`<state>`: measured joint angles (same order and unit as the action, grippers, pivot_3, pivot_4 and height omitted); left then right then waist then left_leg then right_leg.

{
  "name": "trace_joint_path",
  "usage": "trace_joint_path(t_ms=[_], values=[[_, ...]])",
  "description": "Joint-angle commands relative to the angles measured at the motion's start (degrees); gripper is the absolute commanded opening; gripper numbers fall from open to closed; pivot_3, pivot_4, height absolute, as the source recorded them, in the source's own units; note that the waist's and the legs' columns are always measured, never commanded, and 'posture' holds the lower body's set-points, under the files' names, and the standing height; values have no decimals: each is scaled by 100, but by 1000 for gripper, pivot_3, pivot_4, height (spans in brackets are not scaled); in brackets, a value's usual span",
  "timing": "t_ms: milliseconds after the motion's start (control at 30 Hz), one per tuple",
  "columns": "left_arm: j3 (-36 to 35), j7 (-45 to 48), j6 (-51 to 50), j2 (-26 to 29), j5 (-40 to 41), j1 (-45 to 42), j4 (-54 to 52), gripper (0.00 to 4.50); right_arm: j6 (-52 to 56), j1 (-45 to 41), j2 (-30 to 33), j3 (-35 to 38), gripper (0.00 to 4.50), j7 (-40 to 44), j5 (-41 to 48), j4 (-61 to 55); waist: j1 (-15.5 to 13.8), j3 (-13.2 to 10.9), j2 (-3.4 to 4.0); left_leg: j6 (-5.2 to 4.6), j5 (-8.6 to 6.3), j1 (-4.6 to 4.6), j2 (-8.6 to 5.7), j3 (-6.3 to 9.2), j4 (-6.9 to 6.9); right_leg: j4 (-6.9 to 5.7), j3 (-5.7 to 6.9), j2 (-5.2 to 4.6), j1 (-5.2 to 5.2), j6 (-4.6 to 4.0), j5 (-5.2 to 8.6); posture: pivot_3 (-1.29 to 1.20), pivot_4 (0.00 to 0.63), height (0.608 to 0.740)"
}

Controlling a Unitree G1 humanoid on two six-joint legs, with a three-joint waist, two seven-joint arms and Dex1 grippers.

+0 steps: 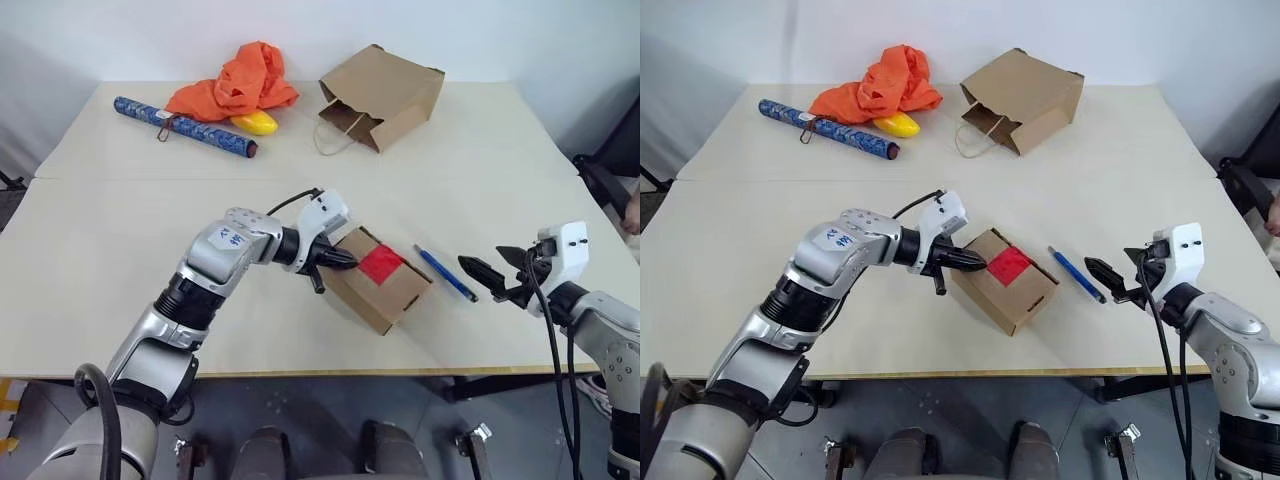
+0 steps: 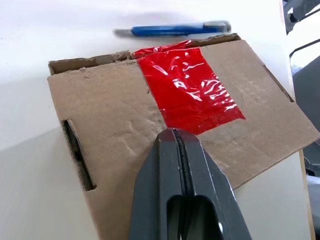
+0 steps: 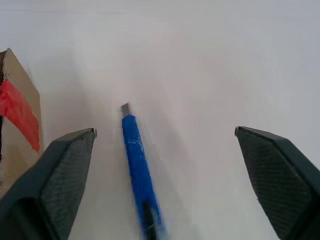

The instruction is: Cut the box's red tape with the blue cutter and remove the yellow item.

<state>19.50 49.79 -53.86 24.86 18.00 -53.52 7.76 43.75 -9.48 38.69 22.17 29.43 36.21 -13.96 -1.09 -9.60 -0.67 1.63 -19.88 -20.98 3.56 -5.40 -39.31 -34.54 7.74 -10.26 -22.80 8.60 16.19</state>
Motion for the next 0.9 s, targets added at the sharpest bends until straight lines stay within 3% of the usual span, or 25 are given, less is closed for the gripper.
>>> trace_joint_path(t_ms=[33,167,267,367,467,633,767,900], values=[[-585,105,-317,344,159,-179,212,0,-56,-415,335,-44,4460,157,-53,-163,69,-18,28,0,0,-2,0,-1,0,0,-2,1,-2,-1,-1,0,150,740],[-953,630,-575,811,543,-229,-9,0,8,-775,680,-594,4460,409,-304,-217,113,-24,32,2,2,-20,0,-1,14,-13,-2,1,-35,-1,0,0,150,740],[-1080,905,-728,1239,688,-173,-101,0,214,-1233,844,-1163,3884,646,-382,-222,124,-28,27,3,1,-40,0,-7,23,-16,-4,1,-66,2,-2,0,150,740],[-1050,1025,-885,1446,791,-38,-222,0,337,-1631,997,-1665,2877,857,-607,0,102,-32,25,4,1,-43,0,-8,26,-15,-4,1,-72,5,-3,0,150,740],[-795,1080,-1198,1582,961,490,-885,0,96,-2429,1070,-2617,1767,1448,-1150,607,92,-34,21,4,-1,-48,-2,-10,21,-9,-6,0,-71,7,-4,0,150,740],[-797,645,-1635,1185,1196,992,-1578,0,-475,-3296,858,-3634,24,2275,-1859,1510,100,-46,2,3,0,-55,-1,-8,17,-9,-5,0,-73,7,-4,0,150,740],[-806,189,-1539,809,1072,1174,-1575,0,-868,-3581,714,-4039,24,2906,-2148,1843,107,-46,1,3,-1,-56,-1,-8,16,-10,-4,0,-75,7,-4,0,150,740],[-1012,-545,-984,246,760,1235,-1223,0,-635,-3749,557,-4182,24,3639,-1894,1416,112,-46,1,4,0,-57,-1,-8,14,-11,-2,0,-76,8,-5,0,150,740]])
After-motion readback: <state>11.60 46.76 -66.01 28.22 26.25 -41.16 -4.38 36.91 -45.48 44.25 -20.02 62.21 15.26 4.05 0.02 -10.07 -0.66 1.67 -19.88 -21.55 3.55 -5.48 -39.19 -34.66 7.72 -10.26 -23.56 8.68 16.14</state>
